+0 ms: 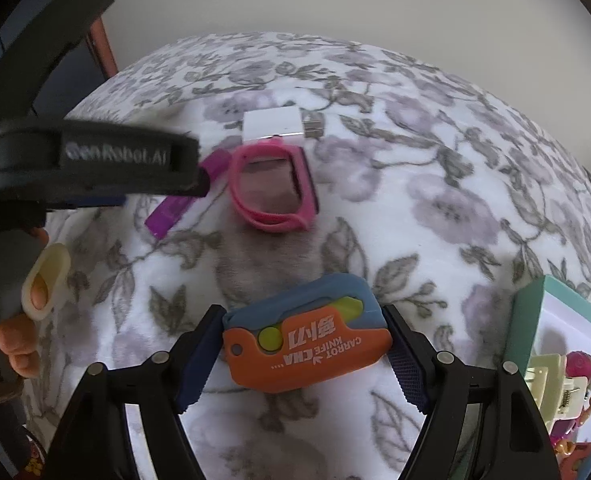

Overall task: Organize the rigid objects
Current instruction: 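Grasp the orange carrot knife toy with the right tool while the left tool grasps the purple lighter, then carry the carrot knife toy and purple lighter over the teal tray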

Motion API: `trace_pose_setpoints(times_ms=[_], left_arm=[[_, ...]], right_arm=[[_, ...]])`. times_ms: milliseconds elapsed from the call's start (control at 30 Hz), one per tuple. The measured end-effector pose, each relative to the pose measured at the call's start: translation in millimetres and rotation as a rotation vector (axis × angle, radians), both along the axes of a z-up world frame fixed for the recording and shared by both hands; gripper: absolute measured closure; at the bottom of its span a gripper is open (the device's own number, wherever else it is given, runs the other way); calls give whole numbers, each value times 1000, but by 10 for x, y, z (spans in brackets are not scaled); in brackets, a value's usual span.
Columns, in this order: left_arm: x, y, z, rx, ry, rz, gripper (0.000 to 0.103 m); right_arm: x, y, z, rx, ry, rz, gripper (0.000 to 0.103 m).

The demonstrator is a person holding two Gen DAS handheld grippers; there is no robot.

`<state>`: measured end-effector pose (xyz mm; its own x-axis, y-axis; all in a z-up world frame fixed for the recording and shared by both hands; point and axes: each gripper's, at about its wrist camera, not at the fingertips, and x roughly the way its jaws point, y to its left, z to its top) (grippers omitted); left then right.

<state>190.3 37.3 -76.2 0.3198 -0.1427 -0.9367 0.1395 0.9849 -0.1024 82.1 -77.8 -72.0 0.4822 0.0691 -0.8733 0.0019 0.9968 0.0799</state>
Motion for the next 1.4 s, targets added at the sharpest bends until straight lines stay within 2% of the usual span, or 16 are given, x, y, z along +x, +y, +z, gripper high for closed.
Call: trace_pose_setpoints(times_ms=[133, 233, 367, 400, 833, 1000, 1200, 1400], left_arm=[[55, -125, -34, 54, -23, -30, 29], [90, -217, -35, 99, -45, -70, 46], [104, -311, -5, 76, -42, -123, 78], [82, -307, 5, 71, -39, -132, 81], [-216, -141, 208, 30, -11, -126, 83], [-358, -95, 418, 7, -40, -126, 83], [-520, -134, 683, -5, -94, -140, 83], [-708, -232, 971, -39, -156, -164, 83]], right_arm=[[5, -1, -6, -6, 0, 7, 24], [18, -4, -10, -1, -1, 8, 24], [8, -10, -7, 2, 1, -1, 24], [0, -7, -9, 0, 2, -2, 24], [-233, -143, 88, 37, 21, -56, 24], [-340, -221, 258, 71, -12, -89, 24], [-463, -259, 487, 81, -60, -106, 24], [-637, -391, 739, 81, -103, -169, 24]])
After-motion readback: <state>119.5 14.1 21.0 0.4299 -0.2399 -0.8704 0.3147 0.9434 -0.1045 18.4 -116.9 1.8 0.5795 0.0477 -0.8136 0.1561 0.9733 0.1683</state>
